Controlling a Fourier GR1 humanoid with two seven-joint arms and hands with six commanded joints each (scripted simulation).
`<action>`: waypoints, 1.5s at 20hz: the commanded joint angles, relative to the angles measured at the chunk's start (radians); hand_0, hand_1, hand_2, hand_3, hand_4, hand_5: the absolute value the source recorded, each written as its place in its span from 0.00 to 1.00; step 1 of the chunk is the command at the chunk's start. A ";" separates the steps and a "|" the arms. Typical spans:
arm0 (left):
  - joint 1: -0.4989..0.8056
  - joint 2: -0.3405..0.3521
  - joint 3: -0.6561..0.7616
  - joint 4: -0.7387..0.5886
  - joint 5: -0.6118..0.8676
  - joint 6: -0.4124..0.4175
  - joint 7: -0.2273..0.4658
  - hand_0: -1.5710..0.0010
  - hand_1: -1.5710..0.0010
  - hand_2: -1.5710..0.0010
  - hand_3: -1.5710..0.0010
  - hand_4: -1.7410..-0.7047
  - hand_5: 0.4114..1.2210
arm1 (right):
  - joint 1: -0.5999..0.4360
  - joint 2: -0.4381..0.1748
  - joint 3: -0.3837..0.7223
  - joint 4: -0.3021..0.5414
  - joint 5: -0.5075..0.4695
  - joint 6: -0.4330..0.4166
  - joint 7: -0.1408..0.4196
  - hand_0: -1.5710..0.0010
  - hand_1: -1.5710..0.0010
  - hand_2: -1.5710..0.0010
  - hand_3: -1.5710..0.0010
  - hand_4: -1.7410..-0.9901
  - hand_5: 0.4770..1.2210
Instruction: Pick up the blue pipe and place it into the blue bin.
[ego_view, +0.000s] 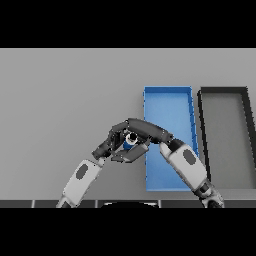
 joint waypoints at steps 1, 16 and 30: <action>0.009 -0.004 -0.001 0.007 -0.007 0.006 -0.007 0.00 0.00 0.00 0.00 0.09 1.00 | 0.000 0.007 0.005 0.006 -0.001 -0.002 0.012 0.35 0.35 0.34 0.44 0.30 0.10; 0.019 -0.031 0.030 -0.014 -0.020 0.006 -0.070 0.00 0.00 0.00 0.07 0.02 1.00 | 0.031 0.016 0.057 0.002 0.003 -0.087 -0.121 0.01 0.01 0.01 0.02 0.01 0.96; 0.031 -0.019 0.050 -0.025 -0.052 -0.076 0.045 0.95 0.95 0.95 0.96 0.75 0.19 | 0.035 0.040 0.064 -0.025 0.020 -0.129 -0.038 0.00 0.00 0.00 0.00 0.00 1.00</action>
